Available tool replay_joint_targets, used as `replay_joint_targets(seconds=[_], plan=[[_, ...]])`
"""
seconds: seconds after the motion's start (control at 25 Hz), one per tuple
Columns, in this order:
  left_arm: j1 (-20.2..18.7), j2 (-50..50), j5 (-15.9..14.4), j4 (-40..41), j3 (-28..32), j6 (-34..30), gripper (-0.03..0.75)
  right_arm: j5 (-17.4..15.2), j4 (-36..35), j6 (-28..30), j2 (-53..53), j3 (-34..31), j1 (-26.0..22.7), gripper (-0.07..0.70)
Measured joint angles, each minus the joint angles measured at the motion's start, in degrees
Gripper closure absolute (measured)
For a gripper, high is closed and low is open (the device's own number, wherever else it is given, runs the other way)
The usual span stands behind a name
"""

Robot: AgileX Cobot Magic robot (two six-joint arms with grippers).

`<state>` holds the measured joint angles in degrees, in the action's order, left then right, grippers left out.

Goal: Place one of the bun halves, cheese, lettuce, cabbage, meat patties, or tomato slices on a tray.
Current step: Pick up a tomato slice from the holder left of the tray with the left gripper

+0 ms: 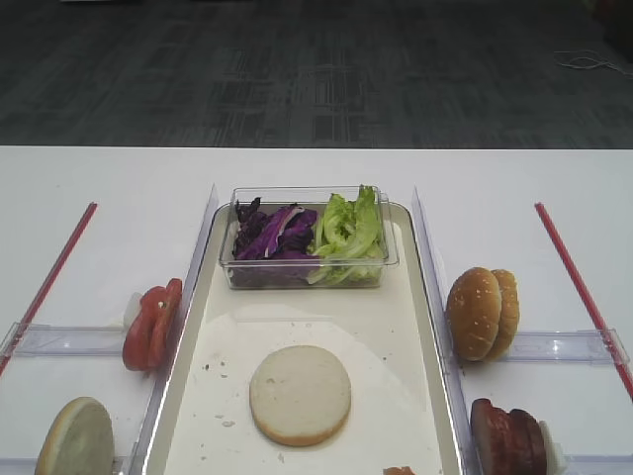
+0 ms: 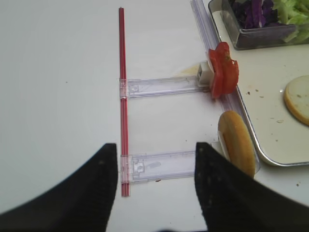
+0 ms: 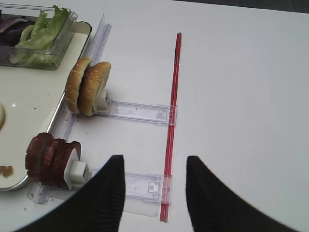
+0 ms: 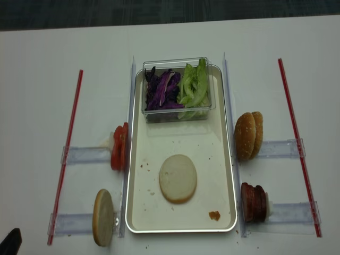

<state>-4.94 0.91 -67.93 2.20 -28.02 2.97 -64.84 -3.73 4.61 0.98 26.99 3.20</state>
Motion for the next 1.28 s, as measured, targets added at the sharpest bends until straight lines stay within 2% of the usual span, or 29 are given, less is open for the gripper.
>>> replay_joint_targets(seconds=[1.28], plan=[[0.00,-0.72,0.09,-1.70,0.00,0.00,0.374,0.00,0.00,0.00,0.00,0.00,0.00,0.305]])
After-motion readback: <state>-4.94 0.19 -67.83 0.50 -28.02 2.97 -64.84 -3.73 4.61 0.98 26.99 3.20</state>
